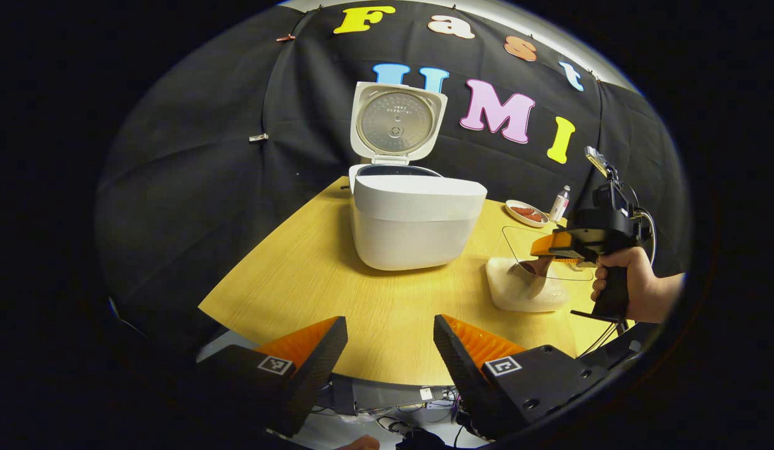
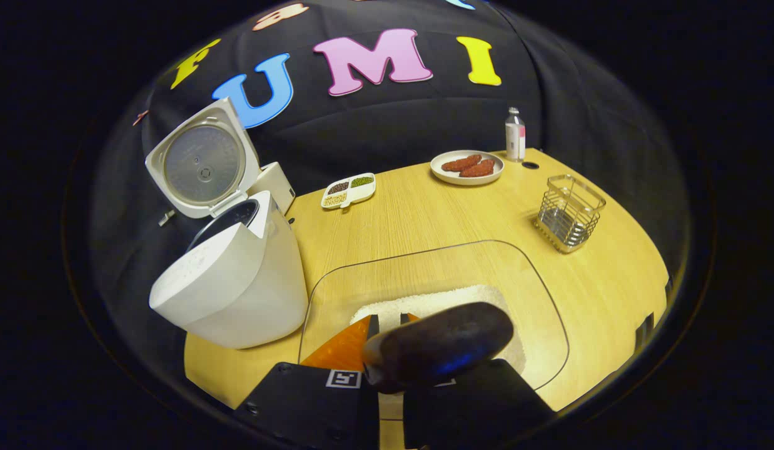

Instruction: Close the left gripper, press the button to open the rice cooker; take a wooden spoon from the chopstick holder with the right hand, scoop a spoonful of rice and pour it into the rice cooker, then put the wooden spoon back into the chopstick holder.

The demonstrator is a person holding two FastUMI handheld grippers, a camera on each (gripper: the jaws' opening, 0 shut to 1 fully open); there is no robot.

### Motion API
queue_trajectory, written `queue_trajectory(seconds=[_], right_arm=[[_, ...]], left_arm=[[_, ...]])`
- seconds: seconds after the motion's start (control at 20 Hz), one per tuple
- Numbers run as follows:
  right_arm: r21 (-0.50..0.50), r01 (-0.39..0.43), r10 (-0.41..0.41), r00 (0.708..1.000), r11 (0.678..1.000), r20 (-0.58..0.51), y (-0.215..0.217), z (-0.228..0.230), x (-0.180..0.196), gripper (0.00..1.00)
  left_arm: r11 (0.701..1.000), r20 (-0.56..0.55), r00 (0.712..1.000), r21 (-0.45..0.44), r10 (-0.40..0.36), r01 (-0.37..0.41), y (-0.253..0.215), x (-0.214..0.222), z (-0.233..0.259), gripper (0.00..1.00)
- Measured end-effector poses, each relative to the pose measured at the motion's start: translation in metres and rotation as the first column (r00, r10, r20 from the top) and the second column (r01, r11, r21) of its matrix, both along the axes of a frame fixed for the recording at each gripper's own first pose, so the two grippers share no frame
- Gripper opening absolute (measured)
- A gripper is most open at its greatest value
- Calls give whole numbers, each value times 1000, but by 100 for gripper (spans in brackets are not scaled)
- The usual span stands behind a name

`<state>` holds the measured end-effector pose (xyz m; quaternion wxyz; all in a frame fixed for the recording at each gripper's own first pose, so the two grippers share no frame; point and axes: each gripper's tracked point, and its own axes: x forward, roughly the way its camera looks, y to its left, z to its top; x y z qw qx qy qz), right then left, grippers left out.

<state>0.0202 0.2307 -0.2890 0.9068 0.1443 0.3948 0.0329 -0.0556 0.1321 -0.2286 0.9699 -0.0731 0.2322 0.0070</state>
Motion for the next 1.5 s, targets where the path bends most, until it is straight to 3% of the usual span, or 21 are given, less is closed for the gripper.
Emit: queue_trajectory(seconds=[0.35, 0.65, 0.85, 1.0, 1.15, 1.4, 1.5], right_arm=[[165, 127, -111, 988, 978, -104, -5, 9, -8, 15], [290, 283, -233, 953, 914, -194, -28, 18, -10, 15], [325, 354, -299, 932, 877, -207, -46, 27, -3, 14], [330, 371, -321, 926, 868, -198, -59, 36, 6, 14], [366, 391, -346, 920, 844, -185, -65, 59, 23, 14], [385, 355, -339, 934, 852, -111, -58, 106, 55, 14], [418, 345, -335, 937, 841, -98, -47, 124, 70, 14]], left_arm=[[999, 30, 999, 28, -20, 19, -8, 8, 10, 96], [999, 54, 998, -41, -31, 33, -24, 11, 28, 96], [998, 79, 995, 33, -56, 53, -24, 12, 35, 96], [993, 95, 991, 83, -97, 89, -27, 10, 42, 96], [992, 108, 988, 73, -111, 103, -32, 10, 44, 96], [997, 113, 991, -18, -68, 70, -34, 7, 55, 96], [997, 117, 992, -50, -53, 60, -34, 8, 58, 96]])
